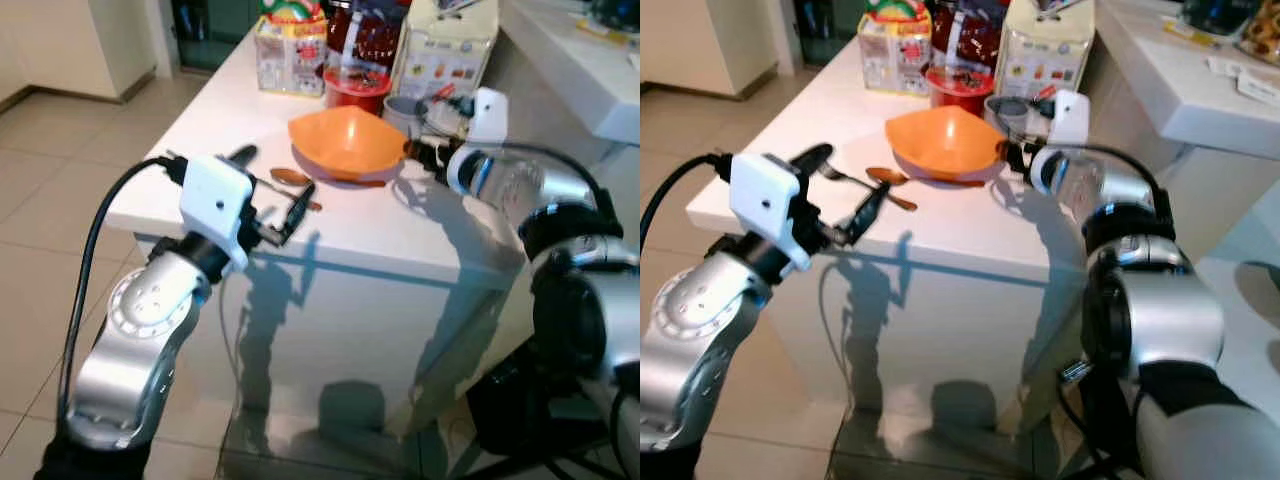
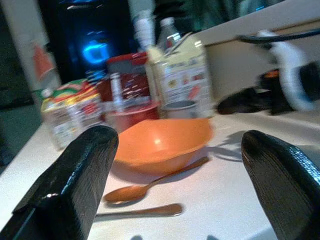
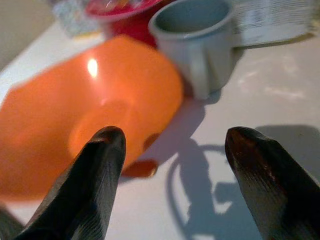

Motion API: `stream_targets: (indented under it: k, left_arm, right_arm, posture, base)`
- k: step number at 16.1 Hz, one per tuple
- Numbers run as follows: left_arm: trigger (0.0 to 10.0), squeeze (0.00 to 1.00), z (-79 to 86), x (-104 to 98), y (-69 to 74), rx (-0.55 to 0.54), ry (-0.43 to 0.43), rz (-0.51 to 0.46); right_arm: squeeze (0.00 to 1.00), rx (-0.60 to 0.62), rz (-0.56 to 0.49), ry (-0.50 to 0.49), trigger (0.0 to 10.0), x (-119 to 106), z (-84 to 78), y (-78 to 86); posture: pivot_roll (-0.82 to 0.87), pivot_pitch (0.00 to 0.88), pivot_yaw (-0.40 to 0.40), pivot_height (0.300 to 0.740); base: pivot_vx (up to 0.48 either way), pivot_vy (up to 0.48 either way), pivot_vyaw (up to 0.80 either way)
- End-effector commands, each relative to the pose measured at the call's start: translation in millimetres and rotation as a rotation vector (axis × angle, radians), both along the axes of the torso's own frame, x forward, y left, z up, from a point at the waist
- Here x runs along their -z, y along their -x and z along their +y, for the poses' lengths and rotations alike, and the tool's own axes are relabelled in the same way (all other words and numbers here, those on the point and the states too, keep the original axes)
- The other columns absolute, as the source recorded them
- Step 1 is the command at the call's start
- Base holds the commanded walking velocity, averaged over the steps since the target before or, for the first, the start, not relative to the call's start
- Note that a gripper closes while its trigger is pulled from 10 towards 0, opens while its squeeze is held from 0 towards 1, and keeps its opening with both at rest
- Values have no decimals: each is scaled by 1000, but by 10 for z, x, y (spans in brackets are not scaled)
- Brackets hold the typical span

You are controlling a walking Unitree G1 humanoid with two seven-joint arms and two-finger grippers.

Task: Setting the table

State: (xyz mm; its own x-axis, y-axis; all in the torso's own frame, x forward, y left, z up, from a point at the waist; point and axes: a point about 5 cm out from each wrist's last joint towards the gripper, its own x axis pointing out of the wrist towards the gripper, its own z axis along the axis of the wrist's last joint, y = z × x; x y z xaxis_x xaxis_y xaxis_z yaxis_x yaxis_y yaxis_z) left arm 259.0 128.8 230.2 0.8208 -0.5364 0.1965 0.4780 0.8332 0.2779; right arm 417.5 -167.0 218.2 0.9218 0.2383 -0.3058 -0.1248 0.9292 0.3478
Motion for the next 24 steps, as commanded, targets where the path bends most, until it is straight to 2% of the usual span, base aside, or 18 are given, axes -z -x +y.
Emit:
stream_targets:
  k: [1, 2, 3, 5, 6, 11, 16, 17, 18, 19, 20, 24]
  left_arm:
    - [10000, 0, -29, 4, 72, 69, -10, 24]
    - [10000, 0, -35, 14, 114, 110, -11, 49]
    - [10000, 0, -65, 42, 175, 174, -34, 90]
    - [10000, 0, -92, 85, 238, 225, -74, 129]
    - [10000, 0, -95, 89, 261, 229, -69, 138]
    - [10000, 0, -97, 65, 290, 231, -68, 152]
    - [10000, 0, -106, 64, 344, 230, -66, 173]
    - [10000, 0, -103, 58, 345, 228, -71, 177]
    - [10000, 0, -103, 54, 343, 227, -71, 177]
    - [10000, 0, -104, 51, 343, 226, -69, 176]
    - [10000, 0, -106, 51, 346, 227, -69, 177]
    - [10000, 0, -127, 53, 344, 228, -77, 180]
  right_arm:
    - [0, 58, 12, -84, 10000, -45, -26, -13]
    - [0, 86, 29, -173, 10000, -55, -14, -16]
    - [0, 98, 47, -211, 10000, -42, 4, -15]
    - [0, 101, 78, -236, 10000, -10, 42, -9]
    - [0, 102, 99, -216, 10000, 21, 73, -4]
    - [0, 102, 134, -272, 10000, 60, 233, -3]
    - [0, 138, 195, -329, 10000, 225, 360, 29]
    - [0, 140, 202, -332, 5725, 243, 370, 34]
    - [0, 142, 209, -332, 2980, 256, 368, 38]
    - [0, 146, 216, -339, 706, 265, 363, 42]
    - [0, 155, 219, -354, 0, 267, 352, 42]
    - [0, 170, 226, -370, 0, 287, 333, 47]
  posture:
    - [3, 0, -97, 740]
    - [8, 0, -98, 740]
    - [19, 0, -100, 740]
    - [23, 0, -100, 740]
    - [27, 3, -102, 740]
    - [38, 19, -111, 740]
    - [54, 41, -125, 740]
    - [56, 43, -126, 740]
    - [56, 42, -128, 740]
    - [56, 42, -128, 740]
    - [56, 41, -129, 740]
    - [53, 37, -132, 740]
  base:
    - [0, 0, 0]
    - [0, 0, 0]
    - [0, 0, 0]
    - [0, 0, 0]
    - [0, 0, 0]
    - [0, 0, 0]
    - [0, 0, 0]
    - [0, 0, 0]
    - [0, 0, 0]
    - [0, 0, 0]
    - [0, 0, 0]
    - [0, 0, 0]
